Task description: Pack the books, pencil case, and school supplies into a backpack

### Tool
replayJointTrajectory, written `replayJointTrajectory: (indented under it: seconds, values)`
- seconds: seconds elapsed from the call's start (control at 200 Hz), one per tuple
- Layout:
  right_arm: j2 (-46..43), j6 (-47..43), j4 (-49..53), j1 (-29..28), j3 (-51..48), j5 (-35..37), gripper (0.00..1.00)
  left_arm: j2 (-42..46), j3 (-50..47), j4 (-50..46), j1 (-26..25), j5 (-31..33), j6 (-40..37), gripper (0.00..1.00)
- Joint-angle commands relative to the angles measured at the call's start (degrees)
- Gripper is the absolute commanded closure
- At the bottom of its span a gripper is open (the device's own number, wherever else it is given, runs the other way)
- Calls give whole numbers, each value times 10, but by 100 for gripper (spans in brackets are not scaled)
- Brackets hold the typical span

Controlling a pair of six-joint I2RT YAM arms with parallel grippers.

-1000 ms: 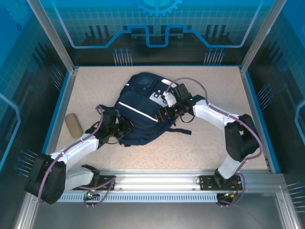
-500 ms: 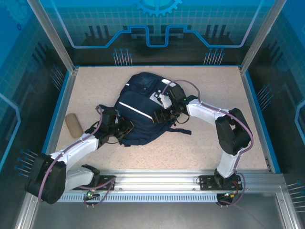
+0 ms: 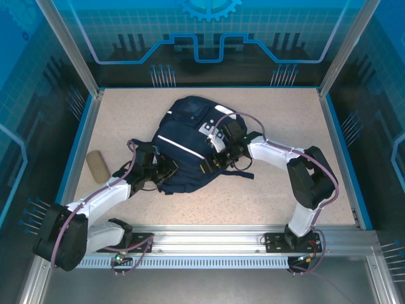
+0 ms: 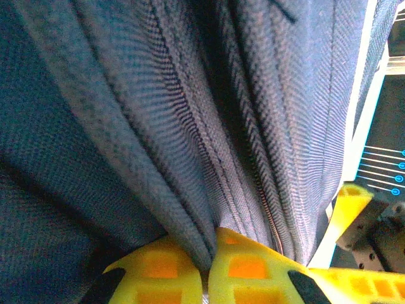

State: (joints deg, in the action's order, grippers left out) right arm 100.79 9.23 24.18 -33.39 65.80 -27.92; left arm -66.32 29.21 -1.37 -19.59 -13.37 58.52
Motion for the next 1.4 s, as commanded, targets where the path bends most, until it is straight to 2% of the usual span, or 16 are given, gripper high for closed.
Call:
replayJointTrajectory:
  seconds: [0.0, 0.075, 0.34, 0.555, 0.665, 0.97, 1.116, 1.181, 1.261, 1.356, 1.396]
  values:
    - [-26, -20, 14, -19, -16, -22, 39, -2, 21, 21, 2, -27, -1, 100]
    - [-30, -21, 11, -23, -17, 9, 48, -1, 23, 21, 1, -28, -1, 100]
    - [-17, -31, 4, -44, 0, 103, 70, -1, 29, 21, 1, -33, 0, 100]
    - [-35, -15, -10, -65, -7, 125, 96, -4, 30, 29, 1, -40, 2, 100]
    - [-52, -6, -15, -82, -16, 111, 100, -13, 29, 39, 0, -48, 4, 100]
    - [-40, 61, -81, -150, -8, 60, 99, -66, 32, 106, -31, -53, 30, 100]
    - [-35, 97, -73, -150, 6, 102, 97, -95, 47, 138, -46, -57, 45, 100]
    - [-53, 116, -66, -132, -4, 115, 91, -93, 48, 131, -46, -53, 43, 94]
    - [-95, 138, -67, -110, -33, 114, 79, -75, 52, 89, -45, -38, 22, 83]
    - [-150, 156, -66, -93, -64, 116, 56, -44, 54, 26, -45, -15, -14, 67]
    - [-170, 165, -62, -87, -74, 125, 49, -26, 55, 0, -46, -6, -33, 61]
